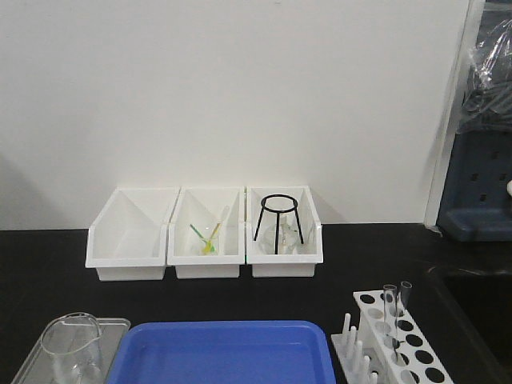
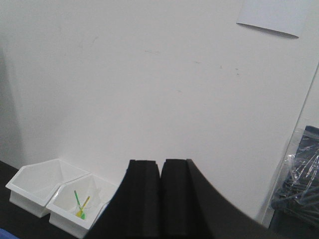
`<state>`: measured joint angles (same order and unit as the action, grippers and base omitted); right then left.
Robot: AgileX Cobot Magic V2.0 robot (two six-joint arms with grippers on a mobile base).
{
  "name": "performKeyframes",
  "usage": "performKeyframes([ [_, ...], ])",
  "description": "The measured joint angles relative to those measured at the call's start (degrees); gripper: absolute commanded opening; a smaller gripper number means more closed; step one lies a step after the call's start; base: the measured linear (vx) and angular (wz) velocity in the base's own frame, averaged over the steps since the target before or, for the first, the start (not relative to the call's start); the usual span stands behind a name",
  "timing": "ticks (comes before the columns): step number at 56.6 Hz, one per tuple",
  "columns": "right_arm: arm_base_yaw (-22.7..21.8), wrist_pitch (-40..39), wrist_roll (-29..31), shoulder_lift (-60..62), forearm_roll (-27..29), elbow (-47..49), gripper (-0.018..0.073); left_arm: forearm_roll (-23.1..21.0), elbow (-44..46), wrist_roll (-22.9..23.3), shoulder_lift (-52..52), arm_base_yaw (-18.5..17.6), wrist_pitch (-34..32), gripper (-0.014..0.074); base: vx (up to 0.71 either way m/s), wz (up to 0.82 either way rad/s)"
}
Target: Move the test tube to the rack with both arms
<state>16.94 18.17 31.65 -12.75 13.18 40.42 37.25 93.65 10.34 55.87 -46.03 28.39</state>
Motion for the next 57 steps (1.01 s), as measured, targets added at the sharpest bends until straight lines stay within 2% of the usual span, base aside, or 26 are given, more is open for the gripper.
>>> performKeyframes([
  [16, 0.0, 0.0, 0.0, 0.0, 0.0, 0.0, -0.0008, 0.1, 0.0, -0.1, 0.0, 0.0, -0.2, -0.0006, 0.00, 0.00],
  [19, 0.0, 0.0, 0.0, 0.0, 0.0, 0.0, -0.0008, 0.1, 0.0, -0.1, -0.1, 0.9, 0.9, -0.0006, 0.00, 0.00],
  [20, 0.0, 0.0, 0.0, 0.0, 0.0, 0.0, -0.0008, -6.9, -13.4, 7.6, -7.4, 22.2, 2.0, -0.0006, 0.00, 0.00],
  [26, 0.0, 0.0, 0.0, 0.0, 0.0, 0.0, -0.0008, -10.7, -26.2, 8.9, -14.9, 31.1, -4.9, -0.0006, 0.00, 0.00],
  [34, 0.0, 0.0, 0.0, 0.0, 0.0, 0.0, -0.0008, -12.3, -42.9, 9.3, -26.6, 37.7, -15.4, -0.0006, 0.00, 0.00],
  [41, 0.0, 0.0, 0.0, 0.0, 0.0, 0.0, -0.0008, -12.7, -56.9, 10.7, -36.6, 42.3, -20.9, -0.0006, 0.00, 0.00],
  [49, 0.0, 0.0, 0.0, 0.0, 0.0, 0.0, -0.0008, -12.8, -69.5, 13.7, -47.8, 46.1, -21.1, -0.0006, 0.00, 0.00],
  [57, 0.0, 0.0, 0.0, 0.0, 0.0, 0.0, -0.0008, -12.9, -78.8, 14.7, -55.3, 47.6, -17.8, -0.0006, 0.00, 0.00],
])
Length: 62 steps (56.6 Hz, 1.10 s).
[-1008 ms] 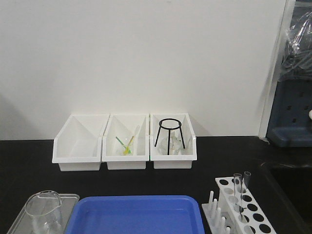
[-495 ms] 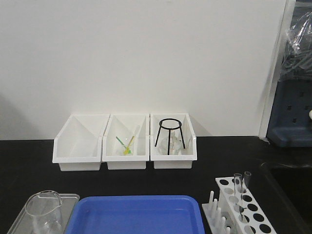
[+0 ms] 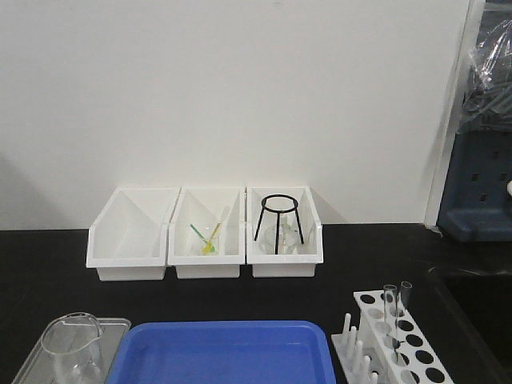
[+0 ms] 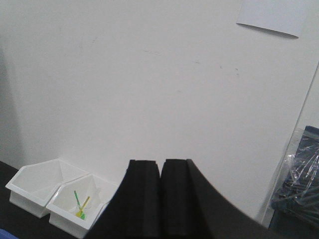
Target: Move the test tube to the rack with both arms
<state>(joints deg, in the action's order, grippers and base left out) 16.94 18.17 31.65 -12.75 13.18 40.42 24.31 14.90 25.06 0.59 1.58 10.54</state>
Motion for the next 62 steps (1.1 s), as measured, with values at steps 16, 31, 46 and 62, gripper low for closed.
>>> performKeyframes([
  [16, 0.0, 0.0, 0.0, 0.0, 0.0, 0.0, -0.0008, -1.9, -10.2, 0.2, -1.2, 0.3, 3.2, -0.0004, 0.00, 0.00],
  [31, 0.0, 0.0, 0.0, 0.0, 0.0, 0.0, -0.0008, -2.8, -16.4, 0.2, -1.2, -0.3, 5.3, -0.0004, 0.00, 0.00],
  [46, 0.0, 0.0, 0.0, 0.0, 0.0, 0.0, -0.0008, -3.2, -16.6, 0.2, -1.2, -1.5, 7.5, -0.0004, 0.00, 0.00],
  [62, 0.0, 0.0, 0.0, 0.0, 0.0, 0.0, -0.0008, -3.3, -16.6, 0.3, -1.2, -1.5, 2.0, -0.0004, 0.00, 0.00],
])
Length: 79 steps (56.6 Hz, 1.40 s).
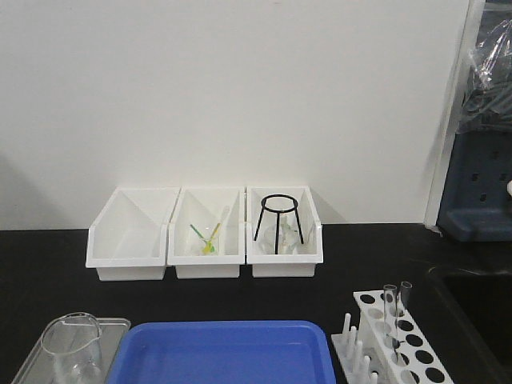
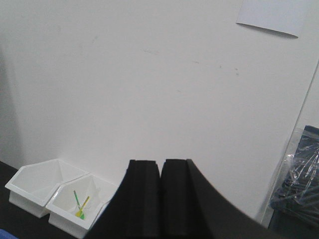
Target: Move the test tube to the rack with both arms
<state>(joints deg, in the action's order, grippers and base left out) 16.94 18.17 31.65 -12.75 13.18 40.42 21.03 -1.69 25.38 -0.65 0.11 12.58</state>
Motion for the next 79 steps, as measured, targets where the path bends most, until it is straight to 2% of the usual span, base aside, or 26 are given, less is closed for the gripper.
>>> performKeyframes([
  [17, 0.0, 0.0, 0.0, 0.0, 0.0, 0.0, -0.0008, 0.0, 0.0, -0.1, 0.0, 0.0, -8.5, -0.0004, 0.00, 0.00],
  [22, 0.0, 0.0, 0.0, 0.0, 0.0, 0.0, -0.0008, -2.2, 0.0, -2.3, 0.0, 0.0, -8.9, -0.0004, 0.00, 0.00],
  [28, 0.0, 0.0, 0.0, 0.0, 0.0, 0.0, -0.0008, -10.7, 0.0, -11.7, 0.0, 0.0, -8.7, -0.0004, 0.00, 0.00],
  [33, 0.0, 0.0, 0.0, 0.0, 0.0, 0.0, -0.0008, -21.0, 0.0, -24.1, 0.0, 0.0, -8.3, -0.0004, 0.00, 0.00],
  [37, 0.0, 0.0, 0.0, 0.0, 0.0, 0.0, -0.0008, -26.5, 0.0, -32.1, 0.0, 0.0, -8.1, -0.0004, 0.00, 0.00],
  [40, 0.0, 0.0, 0.0, 0.0, 0.0, 0.0, -0.0008, -28.5, 0.0, -36.3, 0.0, 0.0, -8.1, -0.0004, 0.00, 0.00],
  [44, 0.0, 0.0, 0.0, 0.0, 0.0, 0.0, -0.0008, -29.3, 0.0, -38.6, 0.0, 0.0, -8.1, -0.0004, 0.00, 0.00],
  [48, 0.0, 0.0, 0.0, 0.0, 0.0, 0.0, -0.0008, -28.7, 0.0, -38.2, 0.0, 0.0, -8.1, -0.0004, 0.00, 0.00],
  [61, 0.0, 0.0, 0.0, 0.0, 0.0, 0.0, -0.0008, -26.5, 0.0, -31.9, 0.0, 0.0, -6.4, -0.0004, 0.00, 0.00],
  [79, 0.0, 0.0, 0.0, 0.0, 0.0, 0.0, -0.0008, -26.4, 0.0, -31.3, 0.0, 0.0, -6.2, -0.0004, 0.00, 0.00],
])
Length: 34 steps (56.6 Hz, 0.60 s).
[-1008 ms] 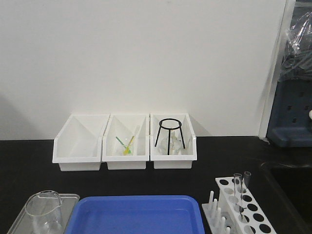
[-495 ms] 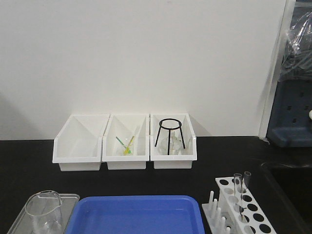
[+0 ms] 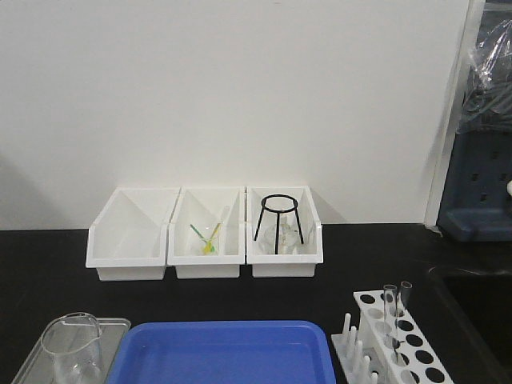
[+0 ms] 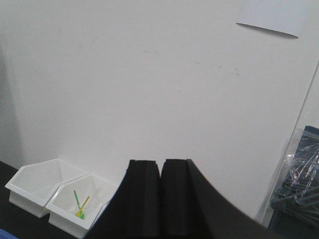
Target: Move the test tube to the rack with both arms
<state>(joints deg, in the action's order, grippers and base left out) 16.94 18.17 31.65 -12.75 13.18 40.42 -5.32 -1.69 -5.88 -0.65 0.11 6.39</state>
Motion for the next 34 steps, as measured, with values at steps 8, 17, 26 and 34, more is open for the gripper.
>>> performKeyframes([
  [8, 0.0, 0.0, 0.0, 0.0, 0.0, 0.0, -0.0008, 0.0, 0.0, 0.0, 0.0, 0.0, 0.0, -0.0004, 0.00, 0.00],
  [17, 0.0, 0.0, 0.0, 0.0, 0.0, 0.0, -0.0008, 0.0, 0.0, 0.0, 0.0, 0.0, 0.0, -0.0004, 0.00, 0.00],
  [26, -0.1, -0.1, -0.1, 0.0, -0.2, -0.8, -0.0008, 0.1, 0.0, 0.0, 0.0, 0.0, 0.0, -0.0004, 0.00, 0.00],
  [34, -3.4, 1.6, -1.8, 0.0, -2.5, -6.1, -0.0008, 0.1, 0.0, 0.0, 0.0, 0.0, 0.0, -0.0004, 0.00, 0.00],
])
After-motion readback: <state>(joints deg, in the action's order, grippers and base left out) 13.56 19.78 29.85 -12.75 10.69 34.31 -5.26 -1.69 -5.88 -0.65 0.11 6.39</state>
